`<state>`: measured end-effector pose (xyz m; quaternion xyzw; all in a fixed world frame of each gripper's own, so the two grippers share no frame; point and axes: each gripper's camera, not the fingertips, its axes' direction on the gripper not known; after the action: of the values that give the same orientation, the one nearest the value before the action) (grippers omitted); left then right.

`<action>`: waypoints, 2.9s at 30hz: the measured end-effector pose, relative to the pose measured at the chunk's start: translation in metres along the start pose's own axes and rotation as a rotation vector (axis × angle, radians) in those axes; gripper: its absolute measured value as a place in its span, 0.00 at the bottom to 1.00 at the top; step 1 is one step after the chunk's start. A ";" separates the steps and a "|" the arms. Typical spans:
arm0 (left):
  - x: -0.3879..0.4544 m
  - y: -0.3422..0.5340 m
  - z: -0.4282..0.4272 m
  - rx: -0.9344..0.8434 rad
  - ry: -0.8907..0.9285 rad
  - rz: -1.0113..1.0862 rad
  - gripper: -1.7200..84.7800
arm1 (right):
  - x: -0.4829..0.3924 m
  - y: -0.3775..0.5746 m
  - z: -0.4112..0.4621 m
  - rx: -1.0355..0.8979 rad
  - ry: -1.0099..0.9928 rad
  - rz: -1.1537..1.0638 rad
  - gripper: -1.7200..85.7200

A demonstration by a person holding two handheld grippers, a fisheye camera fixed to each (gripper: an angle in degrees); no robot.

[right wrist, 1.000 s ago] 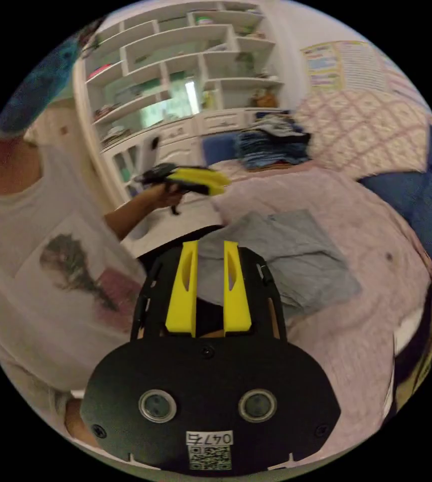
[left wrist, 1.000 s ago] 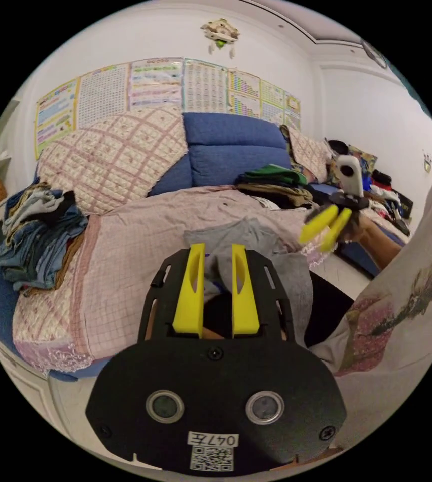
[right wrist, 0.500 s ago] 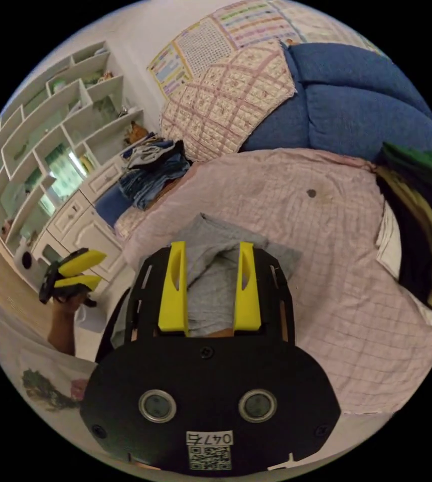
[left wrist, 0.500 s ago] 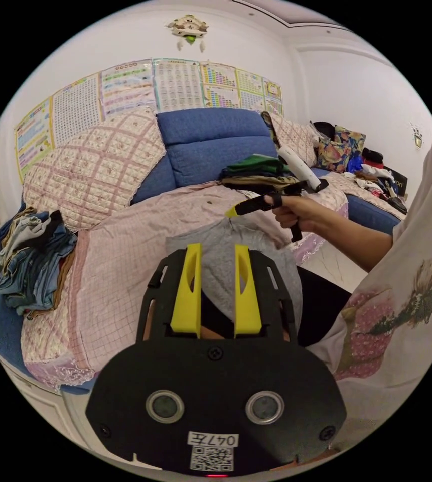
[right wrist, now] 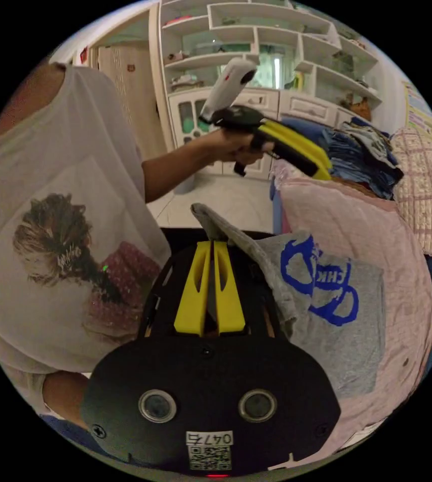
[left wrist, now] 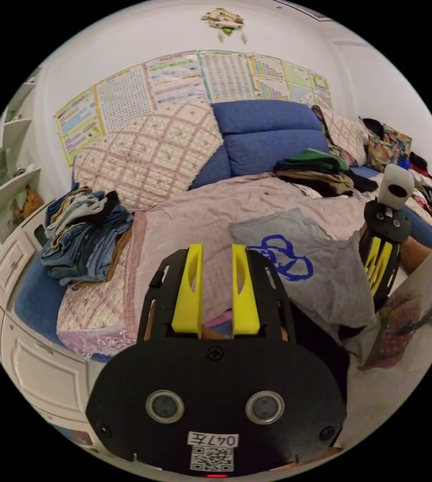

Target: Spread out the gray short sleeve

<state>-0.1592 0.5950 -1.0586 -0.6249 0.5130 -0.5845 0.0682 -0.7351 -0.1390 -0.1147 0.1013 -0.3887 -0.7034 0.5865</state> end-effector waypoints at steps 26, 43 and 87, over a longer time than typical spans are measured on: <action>0.324 -0.089 0.246 -0.465 0.276 0.479 0.03 | -0.123 0.077 -0.141 0.248 0.285 0.042 0.01; 0.306 0.419 -0.077 0.978 -0.117 -0.290 0.01 | -0.156 0.210 -0.306 0.618 0.602 -0.023 0.01; -0.104 -0.048 -0.201 -0.074 0.177 -0.675 0.11 | 0.344 0.495 0.096 0.221 0.559 0.736 0.05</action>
<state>-0.2715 0.7955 -1.0325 -0.7084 0.3022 -0.6069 -0.1963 -0.5232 -0.4139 0.3874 0.2040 -0.2988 -0.3489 0.8645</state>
